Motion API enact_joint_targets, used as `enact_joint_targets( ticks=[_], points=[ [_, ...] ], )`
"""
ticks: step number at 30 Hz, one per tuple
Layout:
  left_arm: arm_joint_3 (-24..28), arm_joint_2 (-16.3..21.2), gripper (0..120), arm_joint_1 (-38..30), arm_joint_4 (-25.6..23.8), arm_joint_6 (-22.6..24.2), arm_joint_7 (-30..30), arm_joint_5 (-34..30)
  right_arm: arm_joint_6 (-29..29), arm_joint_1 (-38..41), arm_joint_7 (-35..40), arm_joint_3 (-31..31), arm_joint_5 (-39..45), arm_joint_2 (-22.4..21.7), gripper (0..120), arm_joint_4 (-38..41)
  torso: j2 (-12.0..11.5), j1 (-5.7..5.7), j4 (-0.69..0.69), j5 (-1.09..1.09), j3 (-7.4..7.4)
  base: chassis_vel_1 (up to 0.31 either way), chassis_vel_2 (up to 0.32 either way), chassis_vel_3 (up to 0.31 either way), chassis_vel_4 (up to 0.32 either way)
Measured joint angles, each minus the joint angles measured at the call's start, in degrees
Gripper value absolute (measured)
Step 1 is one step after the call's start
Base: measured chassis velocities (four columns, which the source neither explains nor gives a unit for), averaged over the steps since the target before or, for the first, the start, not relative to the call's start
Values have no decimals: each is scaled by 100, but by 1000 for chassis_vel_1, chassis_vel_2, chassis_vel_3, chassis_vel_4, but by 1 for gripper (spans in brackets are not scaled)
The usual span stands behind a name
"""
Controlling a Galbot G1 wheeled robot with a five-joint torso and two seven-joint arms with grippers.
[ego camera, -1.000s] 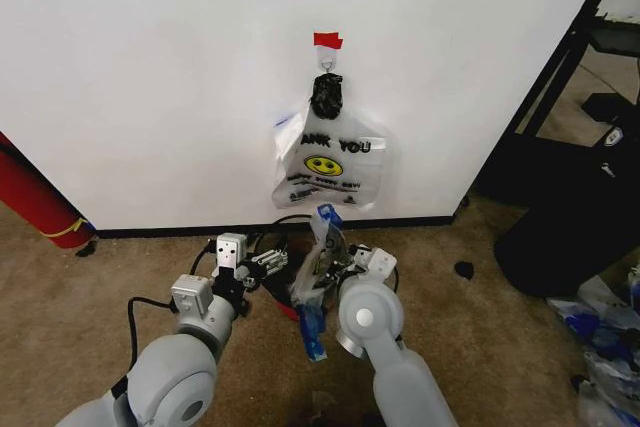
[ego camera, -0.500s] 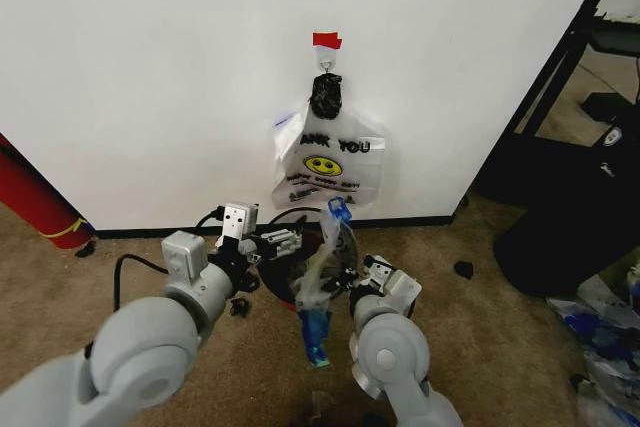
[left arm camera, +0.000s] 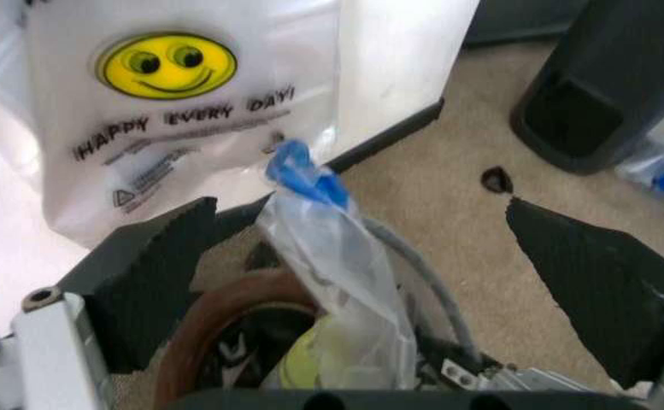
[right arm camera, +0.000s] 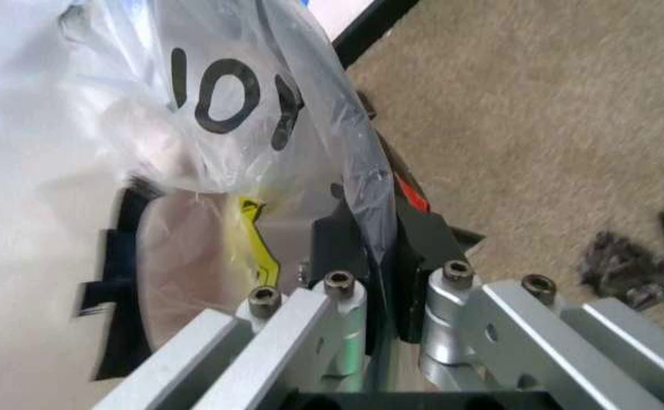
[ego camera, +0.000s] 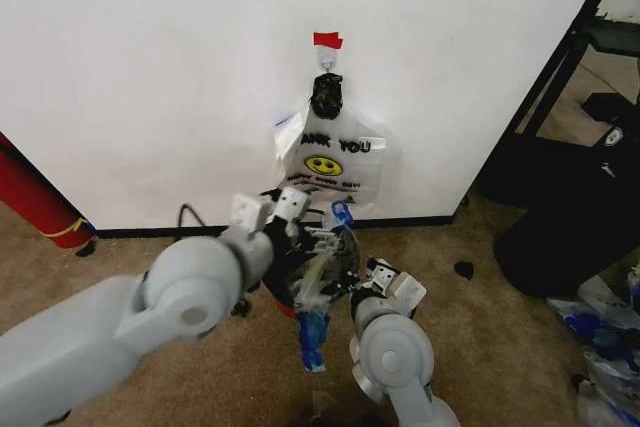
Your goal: Pick up the garbage bag from the wall and place it over the trash bin.
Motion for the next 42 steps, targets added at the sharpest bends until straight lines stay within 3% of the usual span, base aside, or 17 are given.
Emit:
enact_joint_targets(
  ticks=[18, 23, 29, 33, 38, 42],
  points=[
    [991, -681, 93, -864, 893, 406, -317, -118, -18, 4, -48, 4, -173, -1, 0, -96, 0, 0, 1, 0, 0, 0, 0, 0, 0],
    [1137, -876, 80, -901, 1098, 405, -314, -2, -18, 35, -47, 25, -158, -2, 0, -96, 0, 0, 1, 0, 0, 0, 0, 0, 0],
    [1209, -1011, 76, -911, 1275, 415, -350, -53, -13, 63, -46, 53, -159, -4, 0, -108, 0, 0, 1, 0, 0, 0, 0, 0, 0],
    [1308, -1052, 67, -925, 1365, 430, -357, -46, -12, 66, -50, 72, -164, -4, 0, -126, 0, 0, 1, 0, 0, 0, 0, 0, 0],
    [1414, -1062, 43, -897, 1463, 443, -297, 90, -4, 60, -58, 73, -150, -5, 0, -113, 0, 0, 1, -1, -1, 0, 0, 0, 0],
    [1548, -1057, 32, -892, 1549, 444, -186, 263, 7, 27, -59, 61, -127, -5, 0, -64, 0, 0, 2, -1, -1, 0, 0, 0, 0]
  ],
)
